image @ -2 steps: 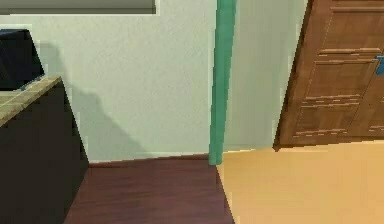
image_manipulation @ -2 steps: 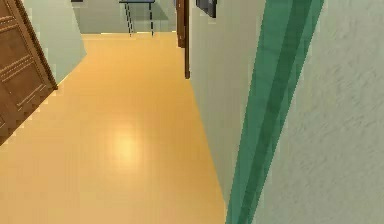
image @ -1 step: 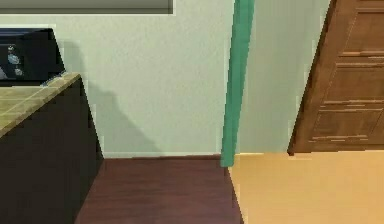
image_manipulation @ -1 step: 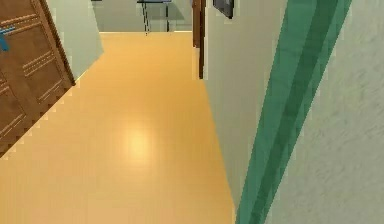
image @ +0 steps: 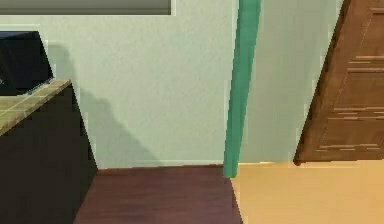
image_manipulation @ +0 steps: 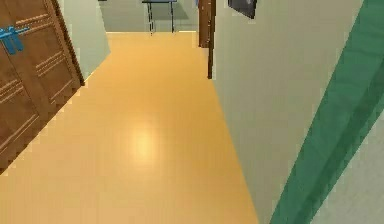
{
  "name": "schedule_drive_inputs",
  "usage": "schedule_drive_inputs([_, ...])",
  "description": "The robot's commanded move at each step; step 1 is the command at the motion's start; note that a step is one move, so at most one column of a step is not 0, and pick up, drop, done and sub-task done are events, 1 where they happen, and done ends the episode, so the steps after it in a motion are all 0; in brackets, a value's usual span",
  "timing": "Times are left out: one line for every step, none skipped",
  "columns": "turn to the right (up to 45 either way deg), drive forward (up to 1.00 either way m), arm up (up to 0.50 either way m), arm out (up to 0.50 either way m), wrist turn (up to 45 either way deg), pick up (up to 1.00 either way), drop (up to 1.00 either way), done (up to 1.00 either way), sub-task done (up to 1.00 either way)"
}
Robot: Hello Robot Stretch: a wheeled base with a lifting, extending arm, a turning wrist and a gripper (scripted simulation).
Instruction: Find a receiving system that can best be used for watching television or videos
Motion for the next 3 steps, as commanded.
schedule_drive_inputs([45.0,0.00,0.00,0.00,0.0,0.00,0.00,0.00,0.00])
schedule_drive_inputs([39.0,0.00,0.00,0.00,0.0,0.00,0.00,0.00,0.00])
schedule_drive_inputs([0.0,0.65,0.00,0.00,0.0,0.00,0.00,0.00,0.00])
